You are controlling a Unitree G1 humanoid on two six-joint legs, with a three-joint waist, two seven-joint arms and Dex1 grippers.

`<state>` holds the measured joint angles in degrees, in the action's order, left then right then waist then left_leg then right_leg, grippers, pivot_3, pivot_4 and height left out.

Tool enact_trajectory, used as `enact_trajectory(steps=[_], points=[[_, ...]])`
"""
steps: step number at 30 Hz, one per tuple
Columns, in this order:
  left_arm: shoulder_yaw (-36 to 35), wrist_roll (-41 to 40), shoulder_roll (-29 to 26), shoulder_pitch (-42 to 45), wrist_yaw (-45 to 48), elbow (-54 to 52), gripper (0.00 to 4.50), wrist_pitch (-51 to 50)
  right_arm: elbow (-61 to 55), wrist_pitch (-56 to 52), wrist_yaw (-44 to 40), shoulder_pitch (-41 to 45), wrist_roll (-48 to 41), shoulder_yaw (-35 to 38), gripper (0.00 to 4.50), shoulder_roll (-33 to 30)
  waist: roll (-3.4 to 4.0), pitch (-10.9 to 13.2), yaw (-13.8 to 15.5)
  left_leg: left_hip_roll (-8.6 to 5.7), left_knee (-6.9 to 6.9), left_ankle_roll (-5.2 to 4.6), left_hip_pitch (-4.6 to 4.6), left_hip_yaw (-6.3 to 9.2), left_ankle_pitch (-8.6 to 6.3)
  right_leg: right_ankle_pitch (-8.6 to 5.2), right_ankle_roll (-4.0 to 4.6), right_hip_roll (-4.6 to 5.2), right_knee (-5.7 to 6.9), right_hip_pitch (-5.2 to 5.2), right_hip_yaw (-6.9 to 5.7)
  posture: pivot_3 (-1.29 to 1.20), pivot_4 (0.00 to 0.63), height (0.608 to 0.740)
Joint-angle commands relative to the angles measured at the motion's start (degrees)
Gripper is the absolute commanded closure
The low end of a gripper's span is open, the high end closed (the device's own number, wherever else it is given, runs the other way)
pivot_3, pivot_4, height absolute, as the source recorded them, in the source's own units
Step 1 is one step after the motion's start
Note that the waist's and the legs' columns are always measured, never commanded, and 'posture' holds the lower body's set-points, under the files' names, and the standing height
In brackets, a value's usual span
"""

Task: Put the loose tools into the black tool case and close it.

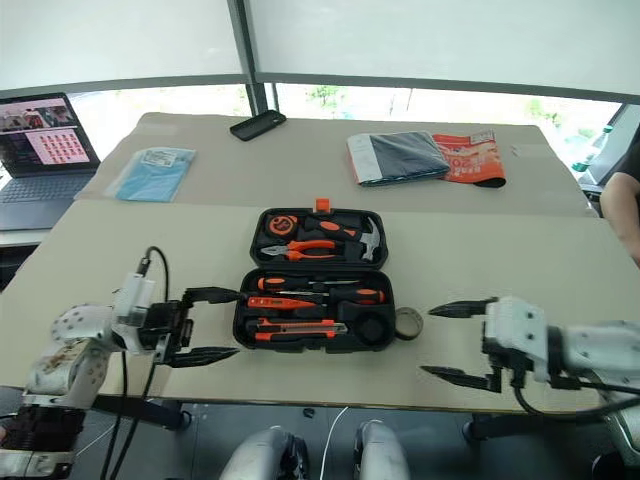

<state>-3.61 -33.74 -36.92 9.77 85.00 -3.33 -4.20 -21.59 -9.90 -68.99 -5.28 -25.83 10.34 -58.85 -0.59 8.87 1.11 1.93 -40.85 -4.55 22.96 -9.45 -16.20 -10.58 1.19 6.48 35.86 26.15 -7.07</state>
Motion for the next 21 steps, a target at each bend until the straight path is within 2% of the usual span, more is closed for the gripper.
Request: enact_trajectory(steps=[1, 6, 9, 12, 21], points=[[0.4, -1.0, 0.3, 0.5, -1.5, -3.5, 0.02, -1.3, 0.3, -4.5, 1.3, 3.4, 3.1, -4.3, 0.0, -1.0, 0.0, 0.0, 0.3, -0.01, 0.0, -0.02, 0.04, 0.0, 0.0, 0.0, 0.0, 0.0, -0.02, 0.01, -0.01, 0.0, 0.15, 0.74], [1.2, -0.4, 0.8, 0.0, -2.6, -5.1, 0.02, -1.0, 4.1, -7.9, 2.4, 10.6, 9.9, -12.7, 0.0, -0.6, 0.0, 0.0, 0.1, -0.07, -0.12, 0.19, 0.17, -0.07, 0.13, 0.02, -0.05, -0.01, -0.1, 0.03, -0.01, 0.0, 0.15, 0.74], [1.0, -0.4, 0.4, -0.9, -2.6, -5.7, 0.02, -0.7, 6.9, -6.1, 2.8, 13.6, 13.1, -15.9, 0.0, 1.1, -0.03, 0.0, -0.2, -0.07, -0.14, 0.19, 0.17, -0.07, 0.13, 0.03, -0.06, 0.01, -0.09, 0.04, 0.0, 0.0, 0.15, 0.74], [0.8, -0.6, 0.1, -1.8, -2.7, -6.5, 0.0, -0.6, 8.6, -6.5, 3.0, 15.0, 14.5, -17.2, 0.68, 2.1, -0.04, 0.0, -0.3, -0.06, -0.12, 0.23, 0.17, -0.06, 0.15, 0.03, -0.06, 0.0, -0.08, 0.06, -0.01, 0.0, 0.15, 0.74], [0.8, -0.2, 0.0, -2.3, -2.7, -6.5, 0.0, 0.5, 11.4, -5.3, 2.6, 16.4, 17.6, -18.2, 3.77, 1.9, -0.04, 0.0, -0.4, -0.05, -0.12, 0.29, 0.17, -0.07, 0.19, 0.03, -0.06, -0.02, -0.04, 0.07, -0.02, 0.0, 0.15, 0.74]])
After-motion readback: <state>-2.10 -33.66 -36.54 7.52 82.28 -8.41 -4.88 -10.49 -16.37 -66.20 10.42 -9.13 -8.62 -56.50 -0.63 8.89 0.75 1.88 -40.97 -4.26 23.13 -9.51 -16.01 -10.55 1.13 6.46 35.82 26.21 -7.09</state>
